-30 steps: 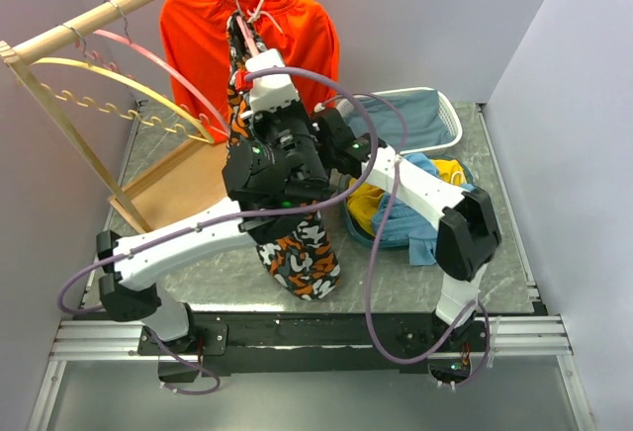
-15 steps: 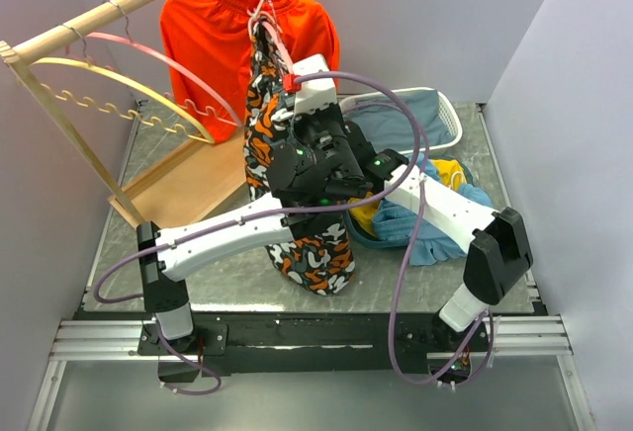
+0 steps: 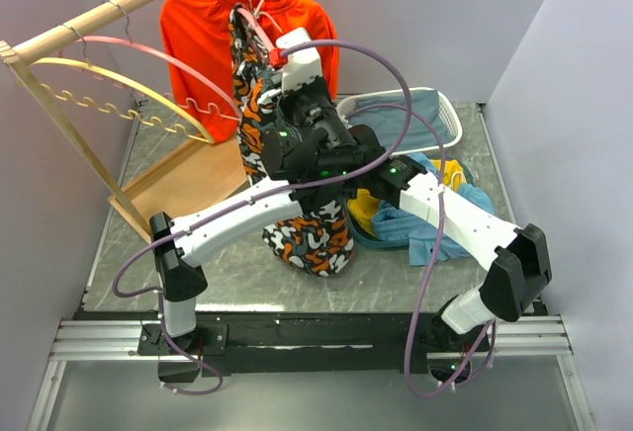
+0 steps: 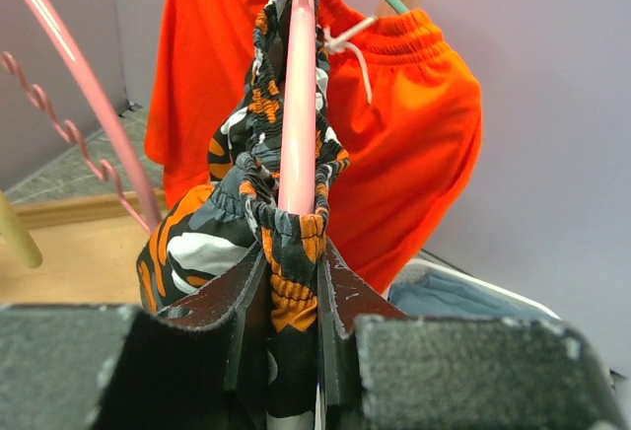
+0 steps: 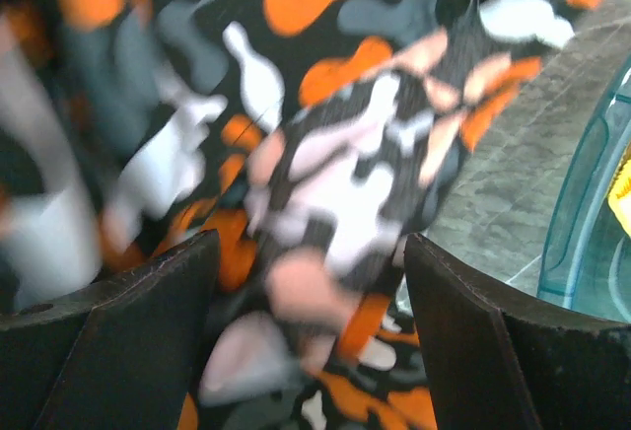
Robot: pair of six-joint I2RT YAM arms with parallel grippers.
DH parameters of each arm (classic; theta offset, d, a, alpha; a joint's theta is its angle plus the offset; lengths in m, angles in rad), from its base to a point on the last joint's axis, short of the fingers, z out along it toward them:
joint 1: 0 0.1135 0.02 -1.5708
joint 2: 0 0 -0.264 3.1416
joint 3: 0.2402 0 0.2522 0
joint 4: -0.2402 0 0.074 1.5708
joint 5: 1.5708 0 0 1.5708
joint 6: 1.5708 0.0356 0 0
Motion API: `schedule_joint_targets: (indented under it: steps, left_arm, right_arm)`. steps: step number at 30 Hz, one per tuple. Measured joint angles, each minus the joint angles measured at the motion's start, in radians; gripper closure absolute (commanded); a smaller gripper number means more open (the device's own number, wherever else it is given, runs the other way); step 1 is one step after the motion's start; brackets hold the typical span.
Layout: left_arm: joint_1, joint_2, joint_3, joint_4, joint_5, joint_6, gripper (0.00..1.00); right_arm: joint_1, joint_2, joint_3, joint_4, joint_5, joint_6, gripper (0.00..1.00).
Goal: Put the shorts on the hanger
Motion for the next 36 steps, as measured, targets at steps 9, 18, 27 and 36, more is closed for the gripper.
schedule_joint_targets:
  steps: [9, 18, 27, 36]
  left_arm:
    - [0.008, -0.032, -0.060, 0.114, 0.000, 0.101, 0.99]
    - [0.032, -0.132, -0.124, -0.052, 0.000, -0.061, 0.99]
    - [0.098, 0.075, 0.159, 0.079, 0.003, 0.145, 0.99]
    - [0.111, 0.096, 0.133, -0.051, 0.009, 0.049, 0.99]
  right_arm:
    - [0.000, -0.013, -0.026, -0.002, -0.011, -0.024, 0.18]
    - [0.000, -0.013, -0.027, -0.002, -0.022, -0.038, 0.18]
    - [0.000, -0.013, -0.027, -0.008, -0.021, -0.056, 0.18]
    - [0.000, -0.023, -0.031, -0.024, -0.011, -0.066, 0.18]
